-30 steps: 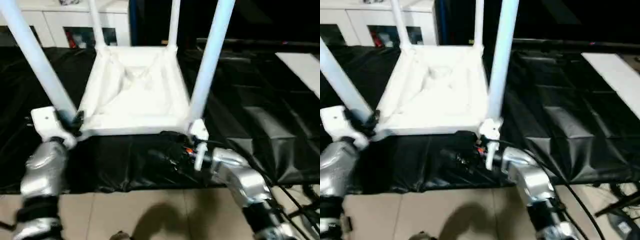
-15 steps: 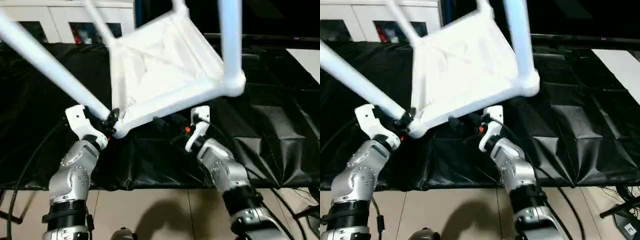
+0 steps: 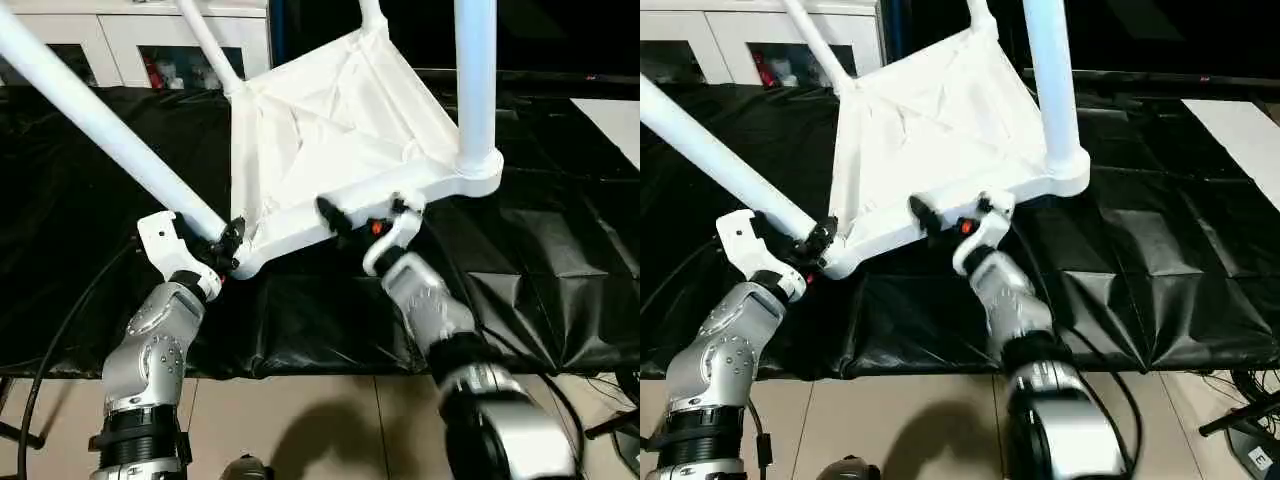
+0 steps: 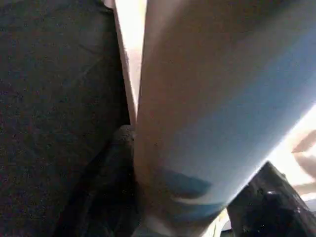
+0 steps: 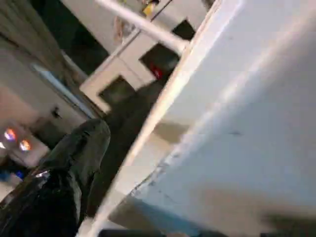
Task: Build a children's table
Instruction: Flip table
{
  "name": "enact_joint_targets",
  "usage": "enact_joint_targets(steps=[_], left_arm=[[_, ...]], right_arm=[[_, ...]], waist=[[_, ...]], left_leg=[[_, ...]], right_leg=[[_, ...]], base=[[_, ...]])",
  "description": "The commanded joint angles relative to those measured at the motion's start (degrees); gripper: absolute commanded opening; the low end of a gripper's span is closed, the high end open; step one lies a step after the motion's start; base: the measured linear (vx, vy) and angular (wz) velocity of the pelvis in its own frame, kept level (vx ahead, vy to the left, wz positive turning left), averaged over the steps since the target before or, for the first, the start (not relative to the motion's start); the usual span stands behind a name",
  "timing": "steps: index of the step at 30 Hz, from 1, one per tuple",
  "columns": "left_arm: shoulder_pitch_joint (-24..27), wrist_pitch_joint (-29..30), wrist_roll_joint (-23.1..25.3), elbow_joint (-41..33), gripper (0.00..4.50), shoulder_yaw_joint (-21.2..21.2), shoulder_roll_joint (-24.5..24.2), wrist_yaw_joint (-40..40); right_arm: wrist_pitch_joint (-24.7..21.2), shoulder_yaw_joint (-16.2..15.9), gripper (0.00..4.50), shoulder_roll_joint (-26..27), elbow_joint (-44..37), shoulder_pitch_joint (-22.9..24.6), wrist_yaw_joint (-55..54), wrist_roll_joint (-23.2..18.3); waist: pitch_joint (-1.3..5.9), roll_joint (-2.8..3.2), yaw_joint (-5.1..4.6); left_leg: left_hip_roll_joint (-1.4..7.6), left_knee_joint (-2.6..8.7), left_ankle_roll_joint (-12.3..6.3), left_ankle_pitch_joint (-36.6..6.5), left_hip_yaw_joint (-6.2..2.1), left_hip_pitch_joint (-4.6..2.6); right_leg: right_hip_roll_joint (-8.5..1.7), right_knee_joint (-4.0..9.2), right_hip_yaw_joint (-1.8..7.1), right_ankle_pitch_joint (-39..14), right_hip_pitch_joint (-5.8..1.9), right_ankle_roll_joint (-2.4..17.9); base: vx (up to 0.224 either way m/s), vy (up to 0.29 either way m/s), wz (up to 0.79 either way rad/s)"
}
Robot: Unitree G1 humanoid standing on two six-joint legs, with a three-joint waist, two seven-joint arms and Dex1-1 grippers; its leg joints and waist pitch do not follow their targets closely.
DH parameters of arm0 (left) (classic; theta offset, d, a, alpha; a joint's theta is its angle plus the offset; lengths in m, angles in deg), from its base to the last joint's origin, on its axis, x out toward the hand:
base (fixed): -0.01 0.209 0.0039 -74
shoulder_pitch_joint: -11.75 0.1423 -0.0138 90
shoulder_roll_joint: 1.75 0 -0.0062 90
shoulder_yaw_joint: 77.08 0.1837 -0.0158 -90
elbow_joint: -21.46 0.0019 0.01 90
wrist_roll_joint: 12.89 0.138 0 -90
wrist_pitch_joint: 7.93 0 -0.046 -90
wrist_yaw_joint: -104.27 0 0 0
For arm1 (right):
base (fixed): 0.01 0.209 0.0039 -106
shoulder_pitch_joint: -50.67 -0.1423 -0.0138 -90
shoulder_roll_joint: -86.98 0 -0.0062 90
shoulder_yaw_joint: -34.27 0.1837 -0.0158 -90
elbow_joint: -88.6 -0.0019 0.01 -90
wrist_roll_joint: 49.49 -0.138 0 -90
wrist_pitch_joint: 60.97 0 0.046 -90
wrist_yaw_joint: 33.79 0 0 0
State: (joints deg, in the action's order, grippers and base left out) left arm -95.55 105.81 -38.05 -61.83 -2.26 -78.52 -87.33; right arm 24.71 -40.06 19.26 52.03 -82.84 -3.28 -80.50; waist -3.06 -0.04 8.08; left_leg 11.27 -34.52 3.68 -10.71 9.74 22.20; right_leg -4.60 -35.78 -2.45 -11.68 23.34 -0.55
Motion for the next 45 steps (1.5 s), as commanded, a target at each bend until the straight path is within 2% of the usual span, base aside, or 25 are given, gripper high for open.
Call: enact_joint_targets(steps=[1, 2, 4, 5, 7, 11, 15, 16, 17, 19, 20, 21, 23, 24, 25, 27, 29, 30, 31, 32, 33, 37, 41, 43, 45], left_arm=[[0.2, -0.2, -2.4, -3.3, 2.17, 1.4, 1.2, -2.0], [0.2, -0.2, -2.3, -3.4, 2.17, 1.5, 1.2, -2.0], [0.7, -0.7, -1.2, -3.6, 2.17, 2.5, 0.8, -2.5], [0.7, -0.7, -1.2, -3.6, 2.17, 2.5, 0.8, -2.5], [1.0, -1.3, -0.2, -3.7, 2.17, 3.3, 0.4, -2.8], [1.1, -1.9, 0.4, -3.7, 2.17, 3.7, 0.3, -3.0], [0.9, -3.0, 1.1, -3.2, 2.17, 4.1, 0.1, -3.2], [0.9, -3.3, 1.1, -3.1, 2.17, 4.1, 0.1, -3.3], [0.9, -3.3, 1.2, -3.0, 2.17, 4.1, 0.0, -3.3], [0.6, -4.0, 1.7, -2.6, 2.17, 4.3, -0.1, -3.4], [0.6, -4.1, 1.7, -2.5, 2.17, 4.3, -0.1, -3.4], [0.5, -4.9, 2.1, -2.2, 2.17, 4.4, -0.2, -3.7], [0.2, -5.3, 2.7, -1.8, 2.17, 4.5, -0.3, -3.4], [-0.1, -6.5, 5.4, -0.7, 2.52, 5.0, -1.2, -1.7], [-0.2, -6.8, 6.0, -0.5, 2.52, 5.2, -1.4, -1.4], [-0.5, -8.2, 5.0, 0.1, 2.85, 4.1, -1.0, -2.3], [-0.6, -8.6, 4.5, 0.2, 2.94, 3.6, -1.1, -2.5], [-0.7, -9.1, 4.3, 0.4, 3.19, 3.0, -1.3, -2.3], [-0.8, -10.3, 4.9, 1.0, 3.27, 2.4, -1.8, -1.4], [-0.7, -11.1, 5.4, 1.3, 3.27, 2.1, -2.1, -0.9], [-0.7, -12.3, 5.9, 1.7, 3.32, 1.2, -2.8, -0.1], [0.5, -16.8, 6.7, 2.4, 3.69, -2.4, -6.2, -0.7], [2.6, -17.7, 3.4, 0.4, 4.02, -4.1, -8.8, -6.3], [3.0, -17.9, 2.7, 0.0, 4.15, -4.1, -9.1, -7.3], [5.9, -16.6, 0.6, -4.0, 4.33, -1.7, -11.2, -14.1]], right_arm=[[-0.1, 4.0, 4.50, -0.1, 3.0, -3.6, -0.7, -3.8], [-0.1, 4.2, 4.50, -0.1, 3.3, -3.8, -0.7, -4.0], [-0.8, 7.1, 4.50, 0.1, 5.9, -5.7, -0.1, -6.1], [-0.8, 7.1, 4.21, 0.1, 5.9, -5.7, -0.1, -6.1], [-2.4, 9.0, 4.14, 0.2, 7.0, -6.4, 1.2, -8.0], [-3.4, 9.4, 3.80, -0.3, 8.1, -6.6, 1.1, -8.2], [-3.3, 9.7, 3.41, -0.8, 9.7, -7.0, 1.2, -7.1], [-3.4, 10.4, 3.32, -0.9, 9.9, -7.1, 1.3, -7.6], [-3.5, 10.6, 3.24, -0.9, 9.9, -7.2, 1.3, -7.7], [-3.8, 12.0, 3.08, -1.2, 10.1, -7.5, 1.0, -9.0], [-3.8, 12.2, 2.97, -1.2, 10.1, -7.5, 1.0, -9.1], [-3.8, 13.0, 2.81, -1.5, 10.2, -7.7, 0.7, -9.8], [-3.6, 13.1, 2.76, -1.8, 10.1, -7.8, 0.7, -9.8], [-3.4, 13.2, 2.53, -2.1, 9.9, -8.0, 0.8, -9.7], [-3.3, 13.3, 2.53, -2.2, 10.0, -8.0, 0.8, -9.7], [-3.0, 13.8, 2.39, -2.4, 9.8, -8.2, 0.8, -9.8], [-2.9, 13.9, 2.23, -2.5, 9.6, -8.3, 0.7, -9.7], [-2.6, 14.0, 2.10, -2.7, 9.4, -8.4, 0.6, -9.3], [-2.1, 14.1, 2.08, -2.9, 9.2, -8.5, 0.3, -8.9], [-1.9, 14.1, 2.08, -3.0, 9.1, -8.6, 0.2, -8.7], [-1.3, 14.1, 2.07, -3.2, 8.8, -8.6, -0.1, -8.5], [1.3, 13.8, 2.04, -4.4, 6.9, -8.8, -1.4, -7.4], [4.4, 13.5, 2.03, -6.1, 5.1, -9.2, -3.8, -5.6], [4.8, 13.5, 2.01, -6.4, 4.9, -9.3, -4.2, -5.4], [6.6, 13.0, 1.99, -7.5, 3.7, -9.2, -5.8, -4.0]], waist=[[4.57, -0.02, -0.22], [4.57, -0.02, -0.22], [4.60, -0.20, -0.24], [4.57, -0.11, -0.24], [4.59, -0.22, -0.26], [4.72, -0.25, -0.15], [4.88, -0.12, -0.12], [4.86, 0.19, -0.10], [4.88, 0.03, -0.16], [4.96, 0.37, -0.12], [5.04, 0.32, -0.08], [5.09, 0.69, -0.05], [5.11, 0.52, -0.09], [5.11, 0.57, -0.03], [5.11, 0.57, -0.03], [5.10, 0.63, 0.10], [5.15, 0.59, 0.07], [5.17, 0.57, 0.06], [5.18, 0.60, 0.07], [5.13, 0.91, -0.03], [5.17, 0.75, 0.02], [5.07, 0.84, -0.12], [4.95, 0.72, -0.21], [4.79, 0.95, 0.02], [4.69, 1.02, 0.08]], left_leg=[[1.58, 3.55, -3.67, -2.3, 0.00, -1.07], [1.58, 3.55, -3.67, -2.3, 0.00, -1.07], [1.48, 3.46, -3.94, -1.6, 0.06, -0.97], [1.50, 3.41, -4.23, -1.3, 0.07, -0.98], [1.46, 3.34, -4.61, -0.8, 0.11, -0.96], [1.43, 3.11, -5.41, 1.0, 0.11, -0.86], [1.42, 2.83, -5.42, 1.4, 0.18, -0.80], [1.43, 2.81, -5.35, 1.2, 0.15, -0.80], [1.46, 2.81, -5.28, 1.0, 0.16, -0.76], [1.47, 2.69, -5.22, 1.1, 0.17, -0.84], [1.46, 2.61, -5.26, 1.5, 0.16, -0.83], [1.48, 2.51, -5.37, 2.1, 0.09, -0.76], [1.50, 2.43, -5.40, 2.3, 0.16, -0.76], [1.55, 2.42, -5.39, 1.9, 0.16, -0.80], [1.55, 2.42, -5.39, 1.9, 0.16, -0.80], [1.58, 2.46, -4.90, 1.6, 0.16, -0.79], [1.56, 2.47, -4.43, 1.3, 0.17, -0.77], [1.56, 2.45, -4.41, 1.4, 0.16, -0.75], [1.57, 2.42, -4.47, 1.4, 0.17, -0.76], [1.53, 2.39, -4.53, 1.1, 0.17, -0.77], [1.48, 2.34, -4.72, 1.5, 0.11, -0.73], [1.52, 2.40, -4.28, 0.6, 0.11, -0.69], [1.58, 2.52, -2.96, -1.1, 0.27, -0.80], [1.62, 2.61, -2.31, -3.0, 0.38, -1.01], [1.78, 2.86, -1.82, -4.4, 0.37, -1.04]], right_leg=[[-3.06, 2.15, 1.67, 6.5, -3.18, 15.2], [-3.06, 2.15, 1.67, 6.5, -3.18, 15.2], [-3.02, 2.10, 1.63, 6.6, -3.23, 15.3], [-2.99, 2.13, 1.60, 6.7, -3.14, 15.3], [-2.96, 2.04, 1.60, 7.2, -3.18, 15.4], [-2.91, 1.86, 1.52, 8.2, -3.13, 15.5], [-2.86, 1.69, 1.50, 8.7, -2.93, 15.9], [-2.84, 1.66, 1.49, 8.6, -2.85, 16.0], [-2.84, 1.69, 1.49, 8.5, -2.91, 16.0], [-2.70, 1.60, 1.46, 9.5, -2.78, 16.2], [-2.69, 1.49, 1.44, 10.1, -2.82, 16.3], [-2.67, 1.34, 1.36, 10.9, -2.77, 16.5], [-2.60, 1.34, 1.28, 11.5, -2.73, 16.7], [-2.65, 1.37, 1.26, 11.4, -2.78, 16.5], [-2.65, 1.37, 1.26, 11.4, -2.78, 16.5], [-2.80, 1.40, 1.24, 11.0, -2.78, 16.7], [-2.73, 1.30, 1.21, 11.1, -2.83, 17.0], [-2.74, 1.24, 1.20, 11.3, -2.86, 17.0], [-2.71, 1.20, 1.19, 11.6, -2.80, 17.1], [-2.63, 1.29, 1.18, 11.6, -2.75, 16.8], [-2.65, 1.24, 1.18, 11.9, -2.86, 16.7], [-2.72, 1.28, 1.22, 10.0, -2.72, 16.1], [-2.80, 1.31, 1.33, 8.4, -2.59, 16.2], [-2.78, 1.46, 1.43, 6.8, -2.29, 16.1], [-2.68, 1.54, 1.37, 4.9, -2.22, 15.8]], base=[[0.000, 0.000, 0.00], [0.000, 0.000, 0.00], [0.000, 0.000, 0.00], [0.000, 0.000, 0.00], [0.000, 0.000, 0.00], [0.000, 0.000, 0.00], [0.000, 0.000, 0.00], [0.000, 0.000, 0.00], [0.000, 0.000, 0.00], [0.000, 0.000, 0.00], [0.000, 0.000, 0.00], [0.000, 0.000, 0.00], [0.000, 0.000, 0.00], [0.000, 0.000, 0.00], [0.000, 0.000, 0.00], [0.000, 0.000, 0.00], [0.000, 0.000, 0.00], [0.000, 0.000, 0.00], [0.000, 0.000, 0.00], [0.000, 0.000, 0.00], [0.000, 0.000, 0.00], [0.000, 0.000, 0.00], [0.000, 0.000, 0.00], [0.000, 0.000, 0.00], [0.000, 0.000, 0.00]])
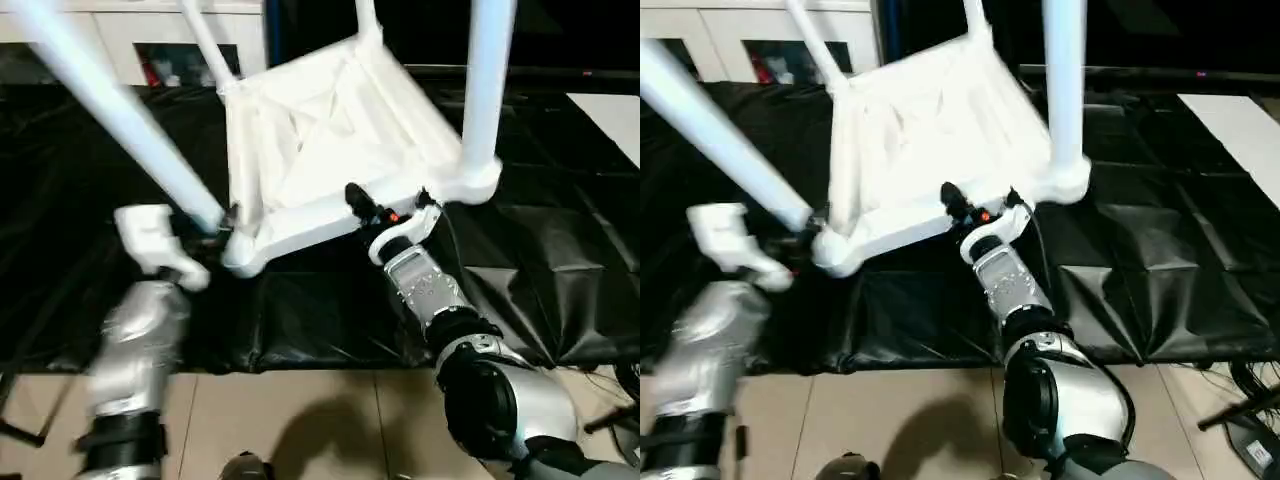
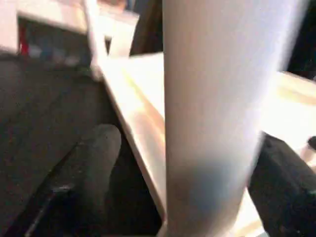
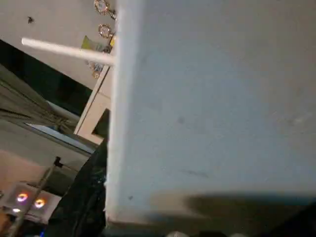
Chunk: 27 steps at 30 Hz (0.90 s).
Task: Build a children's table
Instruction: Flip table
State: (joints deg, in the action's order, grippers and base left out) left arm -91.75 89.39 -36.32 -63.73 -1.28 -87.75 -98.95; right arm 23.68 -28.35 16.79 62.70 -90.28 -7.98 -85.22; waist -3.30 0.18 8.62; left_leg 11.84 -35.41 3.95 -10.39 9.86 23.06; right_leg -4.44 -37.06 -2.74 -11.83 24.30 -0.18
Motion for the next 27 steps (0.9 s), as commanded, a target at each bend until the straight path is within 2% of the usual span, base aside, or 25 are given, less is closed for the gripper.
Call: enact_joint_targets(steps=[1, 2, 4, 5, 6, 8, 9, 11, 13, 14, 15, 17, 18, 19, 21, 23, 25, 26, 27], left_arm=[[4.2, 0.5, -2.2, -4.1, 4.43, -0.9, -3.4, -6.4], [6.6, 1.7, -2.6, -6.1, 4.49, 1.3, -5.3, -10.0], [8.6, 2.8, -2.4, -7.8, 4.50, 3.3, -6.8, -12.4], [9.1, 3.0, -2.4, -8.2, 4.50, 3.7, -7.1, -12.9], [9.6, 3.3, -2.3, -8.8, 4.50, 4.4, -7.5, -13.6], [10.4, 3.5, -2.3, -9.7, 4.50, 5.3, -8.3, -14.9], [10.6, 4.0, -2.3, -10.6, 4.50, 5.3, -8.7, -14.6], [10.2, 5.1, -3.9, -12.7, 4.50, 4.2, -9.2, -14.1], [10.0, 5.3, -4.5, -13.4, 4.50, 3.9, -9.5, -14.3], [9.7, 5.2, -4.6, -14.2, 4.50, 3.7, -9.9, -14.5], [7.9, 3.4, -3.7, -15.2, 4.50, 2.6, -10.3, -13.6], [7.4, 3.3, -3.4, -15.7, 4.50, 2.6, -10.7, -13.8], [6.5, 4.4, -3.4, -17.6, 4.50, 3.0, -12.4, -14.8], [6.2, 5.6, -3.5, -18.7, 4.50, 3.4, -13.6, -15.4], [5.3, 9.1, -3.8, -21.7, 4.50, 4.2, -17.5, -17.3], [4.8, 11.0, -5.1, -22.9, 4.50, 4.2, -19.6, -18.8], [4.6, 11.4, -5.1, -23.3, 4.50, 4.2, -20.3, -19.0], [2.0, 12.2, -3.1, -23.3, 4.50, 4.4, -23.4, -19.2], [0.7, 12.5, -1.9, -23.2, 4.50, 4.6, -24.9, -19.1]], right_arm=[[8.7, 0.6, 1.99, -5.7, -8.0, -1.4, -2.1, 2.0], [9.7, -0.1, 1.99, -6.3, -9.4, -0.8, -3.4, 3.5], [10.0, -0.5, 1.99, -6.7, -11.2, -0.1, -4.6, 4.6], [10.1, -1.1, 1.98, -6.9, -11.9, 0.3, -4.9, 5.4], [10.0, -2.0, 1.98, -7.1, -13.1, 0.9, -5.4, 6.7], [9.8, -3.2, 1.98, -7.4, -14.8, 1.8, -6.3, 8.4], [9.3, -4.2, 1.97, -7.8, -16.8, 2.8, -7.4, 10.0], [8.8, -6.8, 1.97, -8.7, -20.8, 4.6, -9.9, 13.7], [8.7, -7.6, 1.96, -9.0, -21.9, 5.1, -10.7, 14.7], [8.3, -8.4, 1.96, -9.2, -23.5, 5.7, -11.5, 15.4], [7.3, -9.3, 1.96, -9.4, -26.5, 6.8, -13.5, 16.6], [7.1, -9.9, 1.96, -9.6, -27.4, 7.2, -14.0, 17.5], [6.4, -11.0, 1.96, -9.8, -29.6, 7.9, -15.4, 19.4], [5.9, -11.5, 1.96, -9.8, -30.6, 8.1, -16.0, 20.2], [5.4, -14.0, 1.96, -10.2, -32.8, 8.4, -17.5, 23.2], [4.7, -15.3, 1.96, -10.4, -33.7, 8.5, -18.2, 24.2], [4.1, -15.6, 1.96, -10.4, -34.4, 8.7, -18.7, 24.2], [3.0, -17.2, 1.96, -10.5, -35.1, 8.6, -20.5, 26.1], [2.5, -17.9, 1.94, -10.7, -35.4, 8.5, -21.3, 27.2]], waist=[[4.87, 0.86, -0.26], [4.88, 0.85, -0.34], [4.66, 1.20, 0.35], [4.66, 1.20, 0.35], [4.43, 1.26, 0.68], [4.34, 1.34, 0.47], [4.28, 1.04, -0.24], [4.29, 0.98, -0.48], [4.37, 0.76, -0.96], [4.28, 0.61, -1.15], [4.14, 0.66, -1.16], [4.20, 0.76, -1.21], [4.15, 0.58, -1.15], [4.25, 0.70, -1.17], [4.16, 0.45, -1.61], [4.10, 0.34, -1.79], [4.06, 0.50, -2.19], [4.07, -0.12, -2.44], [4.35, 0.40, -2.18]], left_leg=[[1.23, 3.72, -1.82, -5.1, 0.30, -2.11], [1.26, 3.82, -1.44, -5.3, 0.25, -1.87], [1.27, 3.72, -1.11, -7.1, 0.80, -2.79], [1.27, 3.72, -1.11, -7.1, 0.80, -2.79], [1.32, 4.07, -0.10, -9.5, 0.89, -2.71], [1.28, 4.49, 1.26, -11.4, 0.64, -2.45], [1.08, 4.73, 2.07, -12.0, 0.45, -1.94], [1.01, 4.71, 2.27, -11.7, 0.49, -1.94], [0.81, 4.62, 2.12, -10.6, 0.42, -1.74], [0.67, 4.62, 2.00, -10.5, 0.48, -1.68], [0.72, 4.64, 1.99, -11.0, 0.57, -1.81], [0.73, 4.67, 2.47, -11.7, 0.49, -1.96], [0.73, 4.81, 2.93, -11.3, 0.38, -1.89], [0.70, 4.72, 2.91, -11.3, 0.41, -1.90], [0.53, 4.78, 3.18, -10.7, 0.37, -1.66], [0.48, 4.77, 3.24, -11.0, 0.47, -1.83], [0.40, 4.74, 3.40, -11.1, 0.47, -1.79], [0.39, 4.75, 3.21, -10.5, 0.49, -1.63], [0.32, 4.57, 3.24, -9.3, 0.42, -1.89]], right_leg=[[-2.92, 2.89, 1.66, 4.3, -2.96, 15.3], [-2.87, 2.72, 1.62, 3.6, -3.04, 14.8], [-2.24, 3.12, 1.72, 1.9, -2.19, 13.7], [-2.24, 3.12, 1.72, 1.9, -2.19, 13.7], [-2.37, 3.40, 1.84, -1.1, -2.18, 12.9], [-2.50, 3.51, 1.90, -3.6, -2.42, 11.8], [-2.58, 3.53, 2.00, -4.1, -2.88, 10.9], [-2.56, 3.66, 2.05, -3.8, -2.88, 10.3], [-2.53, 3.53, 2.05, -3.0, -3.12, 10.0], [-2.45, 3.71, 2.08, -4.1, -3.09, 9.6], [-2.43, 4.04, 2.21, -5.7, -2.87, 8.9], [-2.39, 4.15, 2.19, -7.3, -2.79, 8.3], [-2.33, 4.13, 2.14, -7.8, -2.85, 7.6], [-2.31, 3.99, 2.18, -7.7, -2.73, 7.5], [-2.11, 3.79, 2.15, -7.3, -2.76, 7.1], [-2.07, 3.90, 2.18, -8.0, -2.55, 7.2], [-2.00, 3.86, 2.24, -8.1, -2.58, 7.2], [-1.99, 3.89, 2.26, -7.4, -2.79, 7.2], [-1.96, 3.54, 2.24, -6.3, -2.69, 7.0]], base=[[0.000, 0.000, 0.00], [0.000, 0.000, 0.00], [0.000, 0.000, 0.00], [0.000, 0.000, 0.00], [0.000, 0.000, 0.00], [0.000, 0.000, 0.00], [0.000, 0.000, 0.00], [0.000, 0.000, 0.00], [0.000, 0.000, 0.00], [0.000, 0.000, 0.00], [0.000, 0.000, 0.00], [0.000, 0.000, 0.00], [0.000, 0.000, 0.00], [0.000, 0.000, 0.00], [0.000, 0.000, 0.00], [0.000, 0.000, 0.00], [0.000, 0.000, 0.00], [0.000, 0.000, 0.00], [0.000, 0.000, 0.00]])
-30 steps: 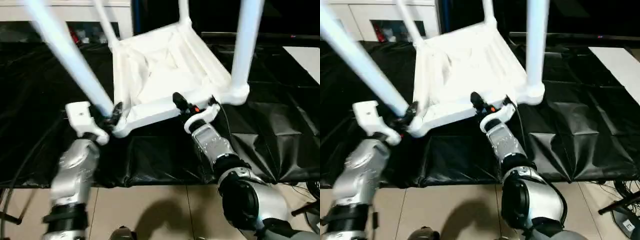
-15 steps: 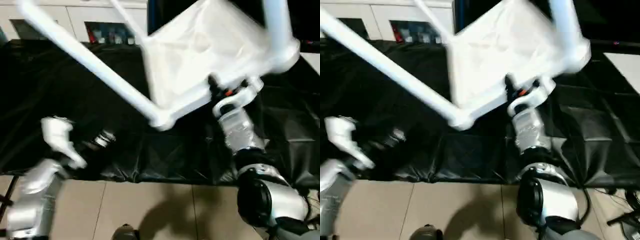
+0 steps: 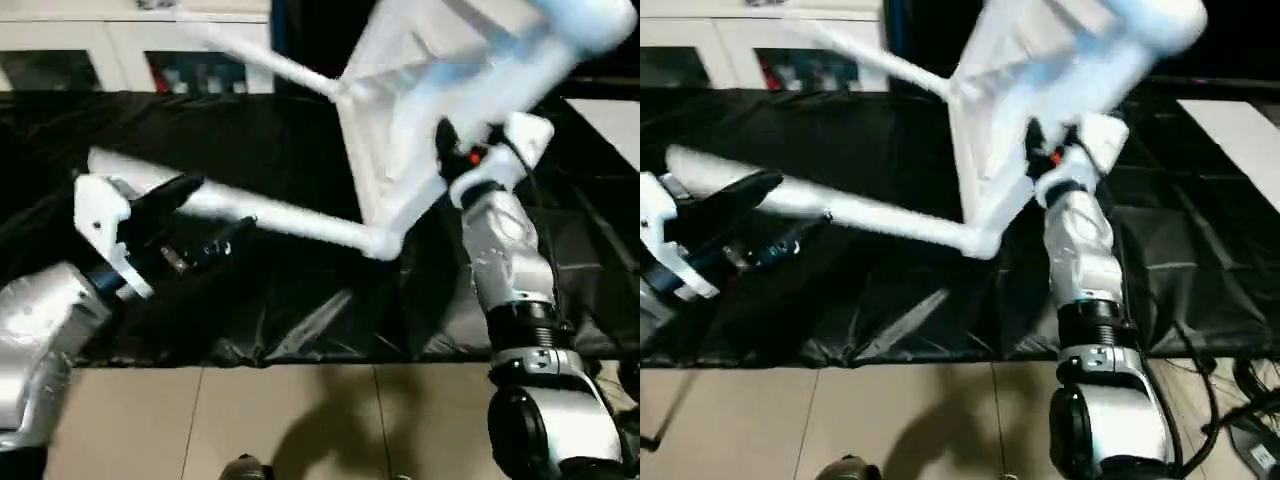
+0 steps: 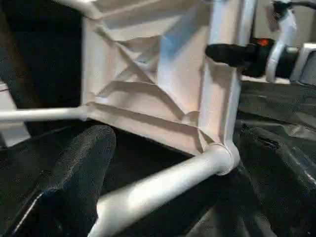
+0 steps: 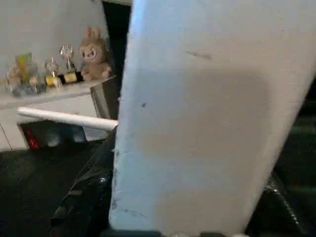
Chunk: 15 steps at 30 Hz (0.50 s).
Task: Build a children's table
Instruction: Flip table
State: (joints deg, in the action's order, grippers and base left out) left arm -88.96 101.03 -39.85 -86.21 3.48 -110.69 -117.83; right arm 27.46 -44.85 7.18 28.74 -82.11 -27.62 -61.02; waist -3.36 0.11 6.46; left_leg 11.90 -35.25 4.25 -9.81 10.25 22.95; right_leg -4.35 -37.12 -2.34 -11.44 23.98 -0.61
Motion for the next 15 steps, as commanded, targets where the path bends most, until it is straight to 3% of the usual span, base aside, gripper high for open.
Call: enact_joint_targets(steps=[1, 2, 3, 4, 6, 7, 8, 12, 14, 15], left_arm=[[-3.9, 0.5, 3.7, 0.2, 4.50, 0.0, -3.0, 0.5], [-5.4, -0.4, 5.4, 1.2, 4.50, 0.4, -3.8, 0.7], [-7.7, -0.3, 7.1, 2.0, 4.50, 1.0, -4.5, 1.5], [-10.1, -0.3, 9.0, 2.7, 4.50, 1.8, -5.1, 2.6], [-17.2, -0.9, 12.1, 3.7, 4.50, 4.9, -5.5, 2.6], [-18.8, -0.8, 12.9, 4.0, 4.50, 5.7, -5.5, 2.7], [-21.1, -0.8, 13.7, 4.5, 4.50, 6.8, -5.1, 2.8], [-29.4, -4.8, 19.3, 7.6, 4.50, 13.2, -3.9, 1.2], [-32.5, -10.0, 24.9, 10.7, 4.50, 15.6, -3.4, 2.9], [-34.6, -13.1, 28.4, 12.7, 4.50, 16.6, -2.9, 5.2]], right_arm=[[-1.2, -2.0, 1.94, -1.0, -1.5, 0.2, -2.1, 3.8], [-1.3, -2.4, 1.94, -0.9, -1.4, 0.1, -2.4, 4.3], [-1.5, -3.0, 1.94, -0.9, -1.4, 0.0, -2.9, 5.2], [-1.6, -3.7, 1.93, -0.8, -1.4, -0.1, -3.4, 6.4], [-2.0, -5.2, 1.93, -0.2, -0.9, -0.2, -5.4, 8.7], [-2.2, -5.3, 1.93, 0.1, -1.0, -0.3, -6.0, 8.9], [-2.5, -5.5, 1.93, 0.7, -0.8, -0.4, -6.5, 8.9], [-3.3, -7.7, 1.92, 2.4, 0.8, -0.7, -7.9, 10.2], [-3.3, -8.4, 2.46, 2.8, 1.5, -0.8, -7.9, 10.7], [-3.1, -8.6, 2.60, 3.0, 1.8, -0.7, -7.9, 10.8]], waist=[[4.23, -0.07, -0.34], [4.14, 0.30, -0.18], [4.07, -0.48, -0.34], [3.97, -0.18, -0.13], [4.04, -0.50, -0.06], [4.05, -0.27, 0.04], [4.09, -0.73, -0.11], [4.23, -0.61, -0.04], [4.22, -0.94, -0.14], [4.30, -0.66, -0.08]], left_leg=[[0.23, 4.49, 2.88, -9.5, 0.08, -1.55], [0.28, 4.50, 3.32, -10.5, 0.02, -1.89], [0.33, 4.61, 3.69, -10.9, 0.03, -1.76], [0.36, 4.61, 4.16, -11.9, 0.06, -2.11], [0.42, 4.73, 4.91, -11.8, -0.07, -2.10], [0.42, 4.68, 5.26, -12.1, -0.02, -2.33], [0.44, 4.76, 5.71, -11.8, -0.12, -2.11], [0.34, 4.76, 6.83, -12.0, -0.26, -2.14], [0.25, 4.75, 6.80, -12.0, -0.36, -1.77], [0.28, 4.67, 7.01, -12.8, -0.37, -1.94]], right_leg=[[-1.95, 3.71, 1.84, -6.3, -2.41, 7.4], [-2.01, 3.83, 1.81, -7.4, -2.17, 7.0], [-2.07, 3.91, 1.84, -7.9, -2.40, 6.9], [-2.05, 4.05, 1.91, -9.4, -2.03, 6.6], [-2.21, 3.95, 1.90, -9.8, -2.12, 6.4], [-2.19, 3.95, 1.96, -9.9, -1.83, 6.4], [-2.29, 3.74, 1.94, -8.5, -2.14, 6.7], [-2.28, 3.61, 1.86, -5.8, -2.23, 6.6], [-2.31, 3.80, 1.88, -5.5, -2.60, 6.2], [-2.48, 3.78, 1.96, -6.0, -2.58, 5.9]], base=[[0.000, 0.000, 0.00], [0.000, 0.000, 0.00], [0.000, 0.000, 0.00], [0.000, 0.000, 0.00], [0.000, 0.000, 0.00], [0.000, 0.000, 0.00], [0.000, 0.000, 0.00], [0.000, 0.000, 0.00], [0.000, 0.000, 0.00], [0.000, 0.000, 0.00]])
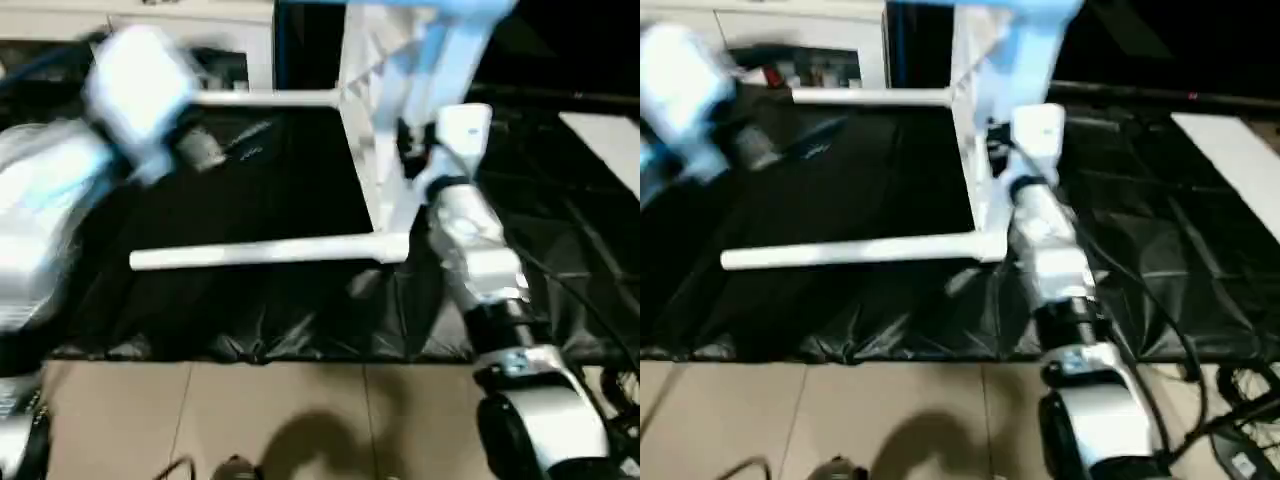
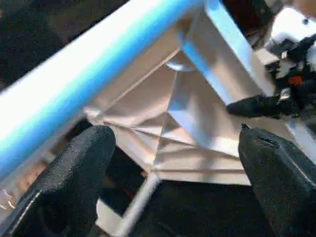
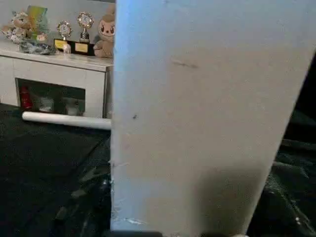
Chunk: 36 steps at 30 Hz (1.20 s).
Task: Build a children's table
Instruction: Flip table
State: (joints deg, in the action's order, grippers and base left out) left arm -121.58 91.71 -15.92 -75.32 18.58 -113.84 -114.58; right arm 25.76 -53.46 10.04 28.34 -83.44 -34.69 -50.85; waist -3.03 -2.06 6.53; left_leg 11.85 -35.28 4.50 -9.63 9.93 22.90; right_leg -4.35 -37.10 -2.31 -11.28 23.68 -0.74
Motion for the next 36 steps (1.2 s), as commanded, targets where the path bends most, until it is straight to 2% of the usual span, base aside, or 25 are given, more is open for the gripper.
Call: enact_joint_targets(steps=[1, 2, 3, 4, 5, 6, 7, 10, 11, 12, 13, 15, 20, 25, 27, 32, 33, 36], left_arm=[[-2.1, -4.1, 4.7, 2.0, 4.50, 1.6, 0.3, 2.1], [-4.8, -8.7, 9.5, 4.9, 4.50, 2.6, 0.2, 6.2], [-5.9, -10.3, 11.6, 6.3, 4.50, 2.7, -0.1, 8.4], [-6.2, -10.7, 12.1, 6.8, 4.50, 2.7, -0.3, 9.1], [-7.2, -11.9, 13.7, 8.4, 4.50, 2.8, -0.8, 10.9], [-8.1, -13.0, 15.8, 10.3, 4.50, 3.1, -1.8, 13.2], [-8.4, -13.3, 16.7, 11.0, 4.50, 3.2, -2.2, 14.1], [-9.4, -16.8, 18.4, 13.4, 4.50, 2.1, -2.5, 16.8], [-9.7, -19.8, 19.0, 14.3, 4.50, 1.5, -2.1, 17.7], [-9.7, -19.8, 19.0, 14.3, 4.50, 1.5, -2.1, 17.7], [-9.3, -23.0, 18.0, 15.1, 4.50, 1.2, -1.2, 16.6], [-8.3, -24.5, 17.6, 15.8, 4.50, 1.9, -1.0, 15.4], [-7.0, -27.6, 17.3, 17.4, 4.50, 3.6, -1.2, 15.3], [-7.9, -31.4, 18.2, 19.7, 4.50, 2.5, -0.6, 17.4], [-9.6, -32.3, 21.6, 22.4, 4.50, 1.5, -1.0, 20.9], [-11.5, -30.2, 24.6, 24.7, 4.50, 0.6, -1.8, 25.3], [-12.2, -29.4, 25.3, 26.1, 4.50, 0.3, -2.2, 26.6], [-13.2, -27.8, 26.1, 28.6, 4.50, -0.1, -3.0, 27.9]], right_arm=[[-1.4, 0.0, 2.60, 0.2, 2.2, 0.7, -0.8, 0.7], [-0.7, 0.1, 2.62, 0.4, 2.5, 1.0, -0.6, 0.6], [0.0, 0.0, 2.81, 0.3, 2.6, 1.3, -0.4, 0.8], [0.1, 0.0, 2.92, 0.3, 2.6, 1.3, -0.4, 0.8], [0.8, -0.1, 2.99, 0.1, 2.8, 1.6, -0.5, 1.3], [1.4, -0.2, 3.04, -0.2, 3.2, 1.8, -0.5, 1.5], [1.6, -0.2, 3.04, -0.3, 3.3, 1.9, -0.4, 1.5], [2.5, 0.0, 3.04, -0.9, 4.6, 2.3, 0.2, 1.2], [2.8, 0.3, 3.04, -1.1, 5.3, 2.2, 0.1, 1.1], [2.8, 0.3, 3.04, -1.1, 5.3, 2.2, 0.1, 1.1], [3.1, 0.6, 3.04, -1.2, 6.3, 1.9, 0.1, 0.8], [3.4, 0.6, 3.04, -1.1, 7.0, 1.5, 0.3, 0.6], [4.2, 0.7, 3.04, -1.0, 8.8, 0.1, 1.0, 0.6], [5.0, 0.3, 3.04, -0.9, 10.3, -1.3, 2.1, 0.4], [5.6, -0.1, 3.04, -0.8, 11.4, -2.0, 3.0, 0.4], [6.0, -0.5, 3.04, -0.6, 12.2, -2.2, 4.0, 0.3], [6.2, -0.7, 3.04, -0.5, 12.6, -2.4, 4.4, 0.4], [6.9, -0.9, 3.04, -0.4, 13.5, -2.8, 5.5, 0.5]], waist=[[3.96, 1.41, -0.22], [4.01, 1.71, -0.28], [4.23, 1.47, -0.24], [4.16, 1.46, -0.25], [4.25, 2.31, -0.10], [4.33, 1.85, -0.26], [4.35, 2.28, -0.16], [4.22, 2.23, -0.13], [4.24, 2.89, -0.07], [4.26, 2.71, -0.07], [4.25, 3.36, 0.08], [4.24, 2.93, 0.05], [4.23, 3.25, 0.07], [4.23, 3.23, -0.05], [4.25, 3.04, -0.06], [4.26, 3.10, -0.17], [4.21, 2.89, -0.05], [4.29, 3.14, -0.03]], left_leg=[[0.34, 4.77, 6.78, -13.0, -0.14, -1.70], [0.37, 4.80, 6.98, -13.6, -0.28, -1.68], [0.39, 4.67, 6.85, -12.8, -0.37, -1.58], [0.37, 4.65, 6.74, -12.5, -0.31, -1.53], [0.38, 4.54, 6.93, -12.1, -0.43, -1.55], [0.37, 4.44, 6.82, -11.9, -0.35, -1.57], [0.35, 4.40, 6.87, -11.5, -0.42, -1.55], [0.38, 4.28, 6.34, -10.7, -0.30, -1.62], [0.36, 4.21, 6.57, -10.8, -0.35, -1.67], [0.41, 4.27, 6.69, -11.6, -0.37, -1.73], [0.37, 4.26, 6.82, -11.9, -0.54, -1.68], [0.43, 4.31, 6.80, -13.0, -0.47, -1.79], [0.46, 4.33, 6.31, -13.8, -0.41, -1.75], [0.51, 4.33, 5.94, -13.8, -0.40, -1.72], [0.55, 4.34, 5.73, -13.8, -0.40, -1.74], [0.56, 4.25, 5.59, -12.9, -0.40, -1.65], [0.50, 4.28, 5.37, -12.9, -0.40, -1.68], [0.51, 4.21, 5.40, -12.8, -0.44, -1.68]], right_leg=[[-2.50, 3.79, 1.93, -6.4, -2.42, 6.0], [-2.50, 3.94, 1.86, -6.6, -2.45, 5.9], [-2.66, 3.63, 1.85, -5.5, -2.76, 6.1], [-2.60, 3.65, 1.86, -5.2, -2.63, 6.3], [-2.62, 3.37, 1.81, -4.3, -2.55, 6.8], [-2.53, 3.37, 1.76, -3.5, -2.62, 7.3], [-2.51, 3.18, 1.75, -2.8, -2.66, 7.6], [-2.41, 3.15, 1.72, -1.6, -2.53, 8.5], [-2.41, 3.09, 1.71, -1.0, -2.47, 9.0], [-2.42, 3.14, 1.66, -1.2, -2.55, 9.2], [-2.51, 3.03, 1.63, -1.2, -2.52, 9.6], [-2.49, 3.14, 1.61, -1.5, -2.50, 10.0], [-2.63, 3.12, 1.65, -2.3, -2.42, 10.6], [-2.58, 3.09, 1.64, -2.2, -2.41, 11.1], [-2.59, 3.11, 1.67, -2.2, -2.46, 10.9], [-2.60, 2.99, 1.67, -1.8, -2.49, 10.8], [-2.69, 3.13, 1.66, -2.2, -2.50, 10.8], [-2.71, 3.03, 1.68, -2.0, -2.43, 11.0]], base=[[0.000, 0.000, 0.00], [0.000, 0.000, 0.00], [0.000, 0.000, 0.00], [0.000, 0.000, 0.00], [0.000, 0.000, 0.00], [0.000, 0.000, 0.00], [0.000, 0.000, 0.00], [0.000, 0.000, 0.00], [0.000, 0.000, 0.00], [0.000, 0.000, 0.00], [0.000, 0.000, 0.00], [0.000, 0.000, 0.00], [0.000, 0.000, 0.00], [0.000, 0.000, 0.00], [0.000, 0.000, 0.00], [0.000, 0.000, 0.00], [0.000, 0.000, 0.00], [0.000, 0.000, 0.00]])
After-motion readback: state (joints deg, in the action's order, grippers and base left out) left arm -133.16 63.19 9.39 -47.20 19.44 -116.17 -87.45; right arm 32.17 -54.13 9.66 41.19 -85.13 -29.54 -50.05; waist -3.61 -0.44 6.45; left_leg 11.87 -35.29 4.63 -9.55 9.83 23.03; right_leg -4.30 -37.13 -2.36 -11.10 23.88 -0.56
